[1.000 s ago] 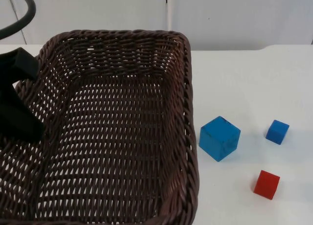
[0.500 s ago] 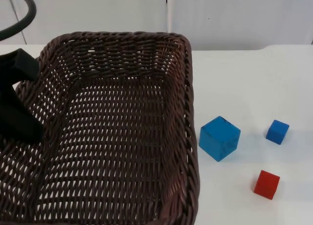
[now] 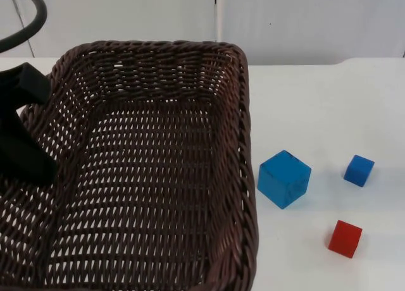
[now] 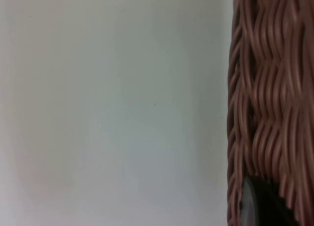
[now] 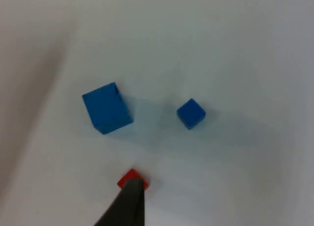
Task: Pick up the basket with the left hand and place the largest block into the basket with the right hand.
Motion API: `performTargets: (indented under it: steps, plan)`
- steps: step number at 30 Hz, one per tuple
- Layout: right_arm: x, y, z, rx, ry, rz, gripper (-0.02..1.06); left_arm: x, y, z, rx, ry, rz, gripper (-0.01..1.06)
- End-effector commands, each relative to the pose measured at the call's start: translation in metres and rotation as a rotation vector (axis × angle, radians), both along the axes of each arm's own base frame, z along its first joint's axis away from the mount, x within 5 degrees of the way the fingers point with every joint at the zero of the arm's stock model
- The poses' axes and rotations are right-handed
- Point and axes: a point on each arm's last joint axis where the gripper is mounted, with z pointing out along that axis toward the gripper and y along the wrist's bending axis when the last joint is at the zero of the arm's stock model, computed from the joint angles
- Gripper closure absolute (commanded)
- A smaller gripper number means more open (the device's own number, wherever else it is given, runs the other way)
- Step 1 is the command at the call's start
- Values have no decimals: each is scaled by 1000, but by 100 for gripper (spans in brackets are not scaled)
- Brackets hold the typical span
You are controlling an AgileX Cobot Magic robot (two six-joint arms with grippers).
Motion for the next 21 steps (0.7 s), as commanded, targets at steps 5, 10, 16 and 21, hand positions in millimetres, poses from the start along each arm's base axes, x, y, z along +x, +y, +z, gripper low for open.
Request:
performTargets:
  steps: [5, 10, 16, 21]
  plan:
    - [10, 26, -14, -26, 59, 114, -1, 1, -1, 4, -30, -21, 27, 105]
    - [21, 56, -36, -97, 100, 238, -1, 1, -1, 4, -30, -23, 28, 105]
    - [34, 82, -57, -142, 83, 343, -1, 1, -1, 4, -30, -23, 28, 105]
    - [50, 92, -75, -141, 74, 365, -1, 1, -1, 4, -28, -25, 28, 105]
